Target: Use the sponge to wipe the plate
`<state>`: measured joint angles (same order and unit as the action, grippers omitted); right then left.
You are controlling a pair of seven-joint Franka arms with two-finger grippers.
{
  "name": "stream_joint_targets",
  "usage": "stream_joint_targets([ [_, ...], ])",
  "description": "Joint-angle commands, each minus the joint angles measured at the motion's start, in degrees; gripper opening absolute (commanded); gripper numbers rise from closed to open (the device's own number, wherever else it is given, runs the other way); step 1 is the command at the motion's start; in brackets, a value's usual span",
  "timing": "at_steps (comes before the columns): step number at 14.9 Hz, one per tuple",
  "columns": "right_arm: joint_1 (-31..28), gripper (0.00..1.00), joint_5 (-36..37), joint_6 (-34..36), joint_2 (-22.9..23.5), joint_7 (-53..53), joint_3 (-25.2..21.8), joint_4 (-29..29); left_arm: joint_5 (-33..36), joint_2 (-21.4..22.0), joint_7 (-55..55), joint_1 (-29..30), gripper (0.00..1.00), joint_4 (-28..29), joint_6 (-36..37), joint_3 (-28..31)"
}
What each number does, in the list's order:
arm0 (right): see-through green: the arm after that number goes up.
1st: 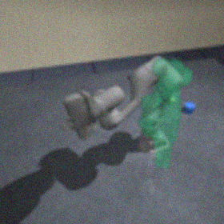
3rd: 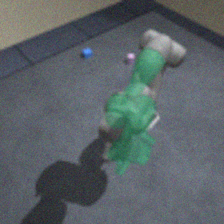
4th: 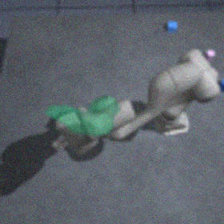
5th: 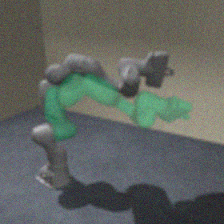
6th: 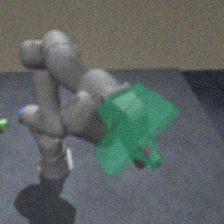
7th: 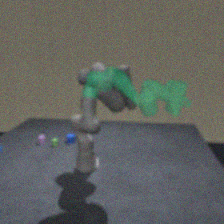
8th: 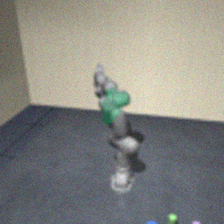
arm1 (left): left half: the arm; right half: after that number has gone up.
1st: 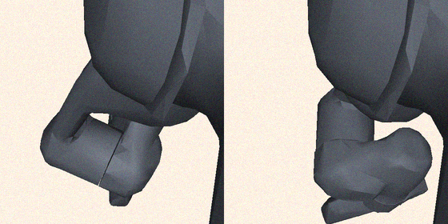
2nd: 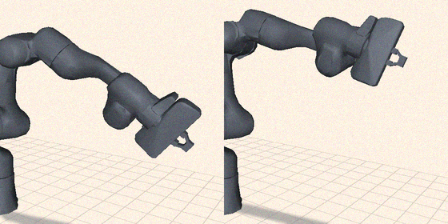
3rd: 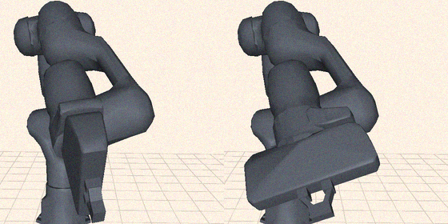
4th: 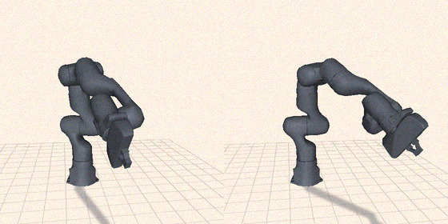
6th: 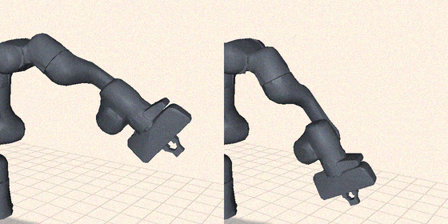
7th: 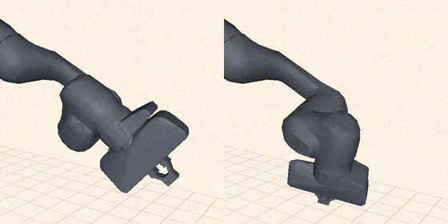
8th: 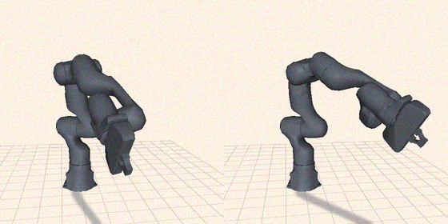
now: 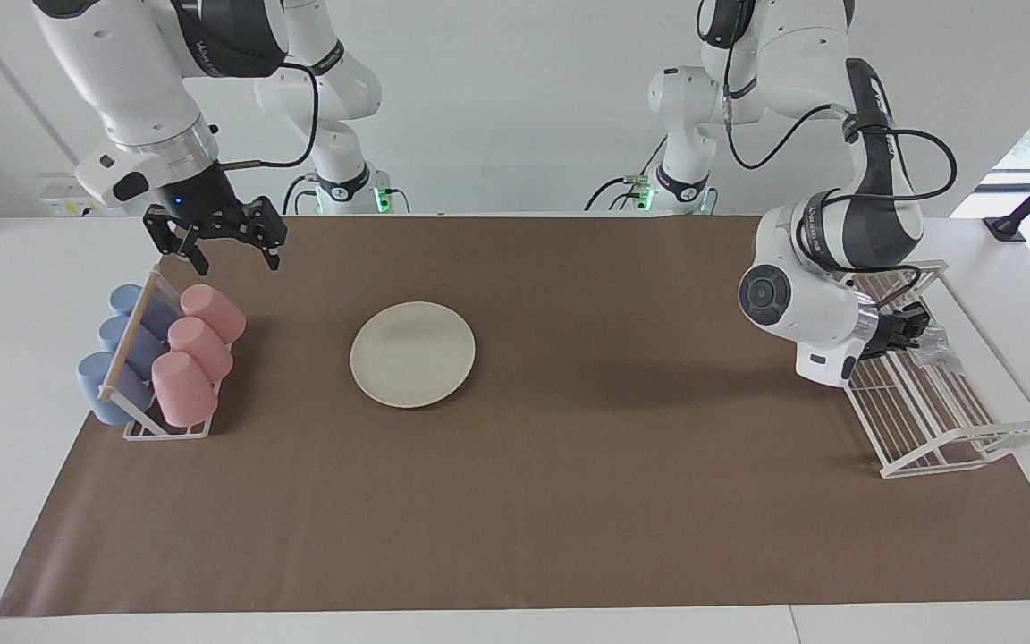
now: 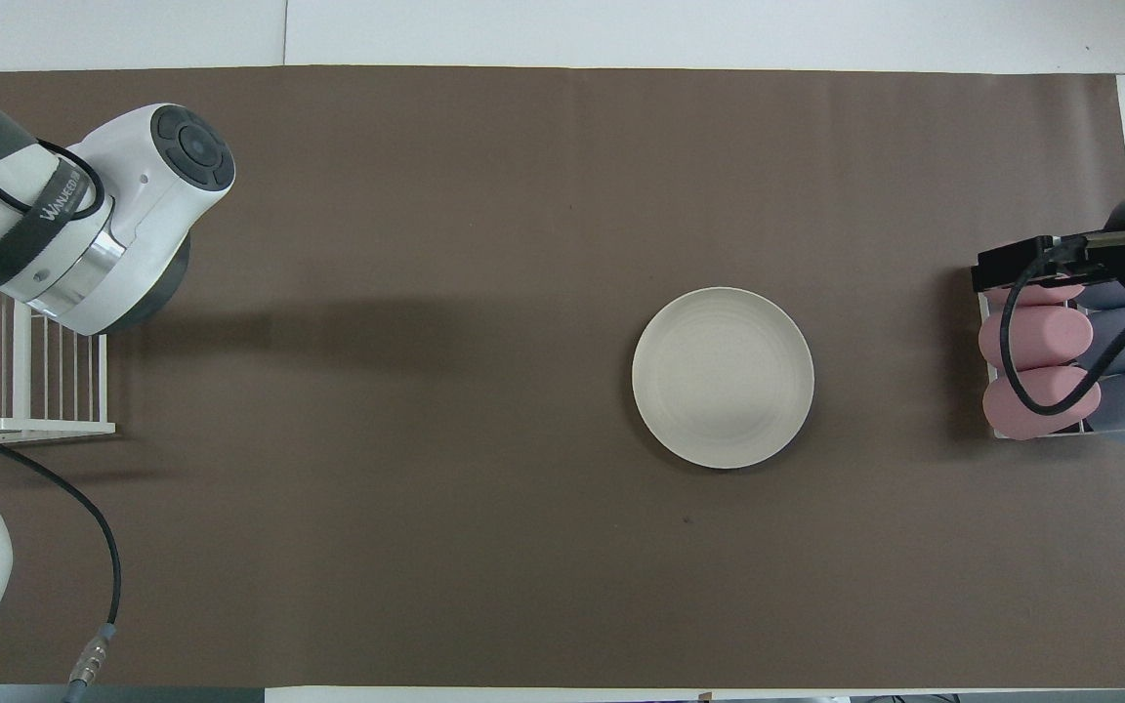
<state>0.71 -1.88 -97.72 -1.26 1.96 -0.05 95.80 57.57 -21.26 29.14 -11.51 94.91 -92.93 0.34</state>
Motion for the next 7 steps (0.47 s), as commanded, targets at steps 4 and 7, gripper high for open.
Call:
stream_joint_targets([
  [4,0.08,1.00,1.00,2.18,1.17,1.47,-0.65,-1.93,0.88,0.43,2.33,1.31,0.00,2.03,-3.92,-0.42],
  [7,-0.01,1.00,0.91,3.86,1.00,1.73,-1.87,-2.02,0.70,0.51,2.33,1.31,0.00,2.12,-4.53,-0.42],
])
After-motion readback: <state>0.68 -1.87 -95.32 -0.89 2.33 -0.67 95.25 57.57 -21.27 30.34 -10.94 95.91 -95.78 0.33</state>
